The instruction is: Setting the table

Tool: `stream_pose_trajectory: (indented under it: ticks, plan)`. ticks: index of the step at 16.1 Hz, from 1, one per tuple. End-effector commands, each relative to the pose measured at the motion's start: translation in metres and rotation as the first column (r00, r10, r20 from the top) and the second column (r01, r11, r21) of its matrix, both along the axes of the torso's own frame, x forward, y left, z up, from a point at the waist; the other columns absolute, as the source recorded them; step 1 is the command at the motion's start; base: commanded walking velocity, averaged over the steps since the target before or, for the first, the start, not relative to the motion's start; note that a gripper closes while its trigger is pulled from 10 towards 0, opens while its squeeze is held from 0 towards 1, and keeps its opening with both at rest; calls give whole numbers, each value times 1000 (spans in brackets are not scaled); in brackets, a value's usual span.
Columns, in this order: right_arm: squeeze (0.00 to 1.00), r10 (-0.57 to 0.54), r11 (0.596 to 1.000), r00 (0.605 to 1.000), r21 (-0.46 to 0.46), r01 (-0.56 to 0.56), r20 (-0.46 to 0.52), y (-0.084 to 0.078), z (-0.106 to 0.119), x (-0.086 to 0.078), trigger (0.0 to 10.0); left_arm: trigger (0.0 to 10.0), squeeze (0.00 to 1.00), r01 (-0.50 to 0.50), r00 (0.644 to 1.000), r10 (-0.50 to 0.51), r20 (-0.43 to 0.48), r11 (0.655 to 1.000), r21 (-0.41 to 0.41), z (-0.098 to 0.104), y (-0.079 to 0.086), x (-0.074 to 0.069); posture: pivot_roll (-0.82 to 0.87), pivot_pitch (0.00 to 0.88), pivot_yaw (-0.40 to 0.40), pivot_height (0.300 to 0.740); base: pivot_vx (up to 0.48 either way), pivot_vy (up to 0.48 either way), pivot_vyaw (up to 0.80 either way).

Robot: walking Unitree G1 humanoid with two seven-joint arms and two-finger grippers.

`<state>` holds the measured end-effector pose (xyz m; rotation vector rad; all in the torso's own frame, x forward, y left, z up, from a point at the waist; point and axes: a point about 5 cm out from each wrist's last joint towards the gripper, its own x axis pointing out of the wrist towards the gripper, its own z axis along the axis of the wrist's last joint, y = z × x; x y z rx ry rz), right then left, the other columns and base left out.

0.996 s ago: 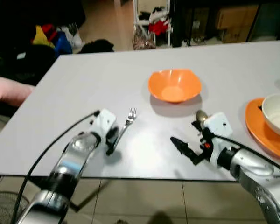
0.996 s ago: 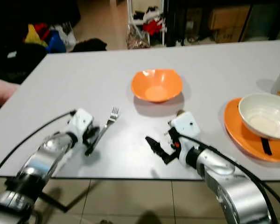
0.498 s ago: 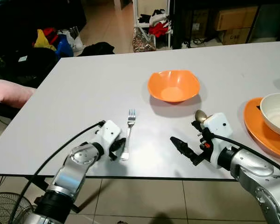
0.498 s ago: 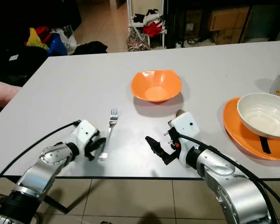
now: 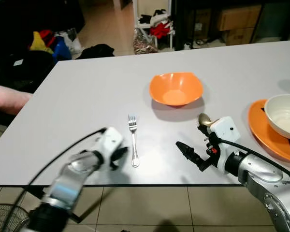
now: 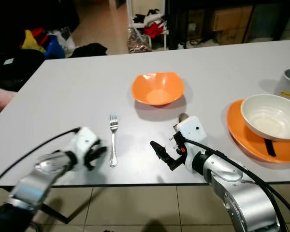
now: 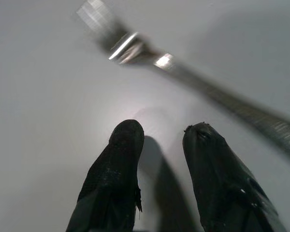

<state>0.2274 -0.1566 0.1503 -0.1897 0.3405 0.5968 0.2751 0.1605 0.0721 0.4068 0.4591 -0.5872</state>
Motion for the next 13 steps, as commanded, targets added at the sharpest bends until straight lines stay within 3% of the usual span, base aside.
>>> stream_pose_trajectory:
  ticks: [1, 3, 4, 5, 6, 9, 11, 13]
  plan:
    - [0, -1, 1000, 1000, 13, 1, 16, 2, 3, 0, 10000, 10000, 0, -45, 999, 45, 21, 999, -8, 8, 10, 5, -160, 0, 162, 740, 0, 0, 0]
    - [0, 0, 1000, 1000, 18, -1, 21, 4, 3, 2, 10000, 10000, 0, -40, 997, 46, 63, 995, -89, 21, 1, 14, -159, 0, 161, 740, 0, 0, 0]
    - [0, 6, 1000, 1000, 20, -6, 24, 5, 3, 3, 10000, 10000, 0, 13, 997, -1, 74, 987, -161, 27, -14, 17, -161, 0, 159, 740, 0, 0, 0]
    - [0, 8, 1000, 1000, 20, -8, 24, 5, 3, 3, 10000, 10000, 0, 35, 997, -23, 73, 985, -167, 27, -19, 17, -162, 0, 159, 740, 0, 0, 0]
    - [0, 13, 1000, 1000, 17, -13, 25, 5, 4, 3, 10000, 10000, 0, 148, 988, -139, 72, 977, -154, 23, -40, 14, -168, 0, 160, 740, 0, 0, 0]
    - [0, 2, 1000, 1000, 4, -2, 30, 0, 5, 2, 10000, 10000, 0, 280, 960, -276, 48, 946, -161, 14, -70, 10, -183, 0, 170, 740, 0, 0, 0]
    - [0, -1, 1000, 1000, 2, 1, 31, -1, 6, 2, 10000, 10000, 0, 292, 956, -293, 10, 947, -134, 6, -74, 10, -187, 0, 175, 740, 0, 0, 0]
    - [0, -1, 1000, 1000, 0, 1, 30, 0, 5, 1, 10000, 10000, 0, 278, 958, -282, -57, 958, -66, -9, -67, 8, -191, 0, 181, 740, 0, 0, 0]
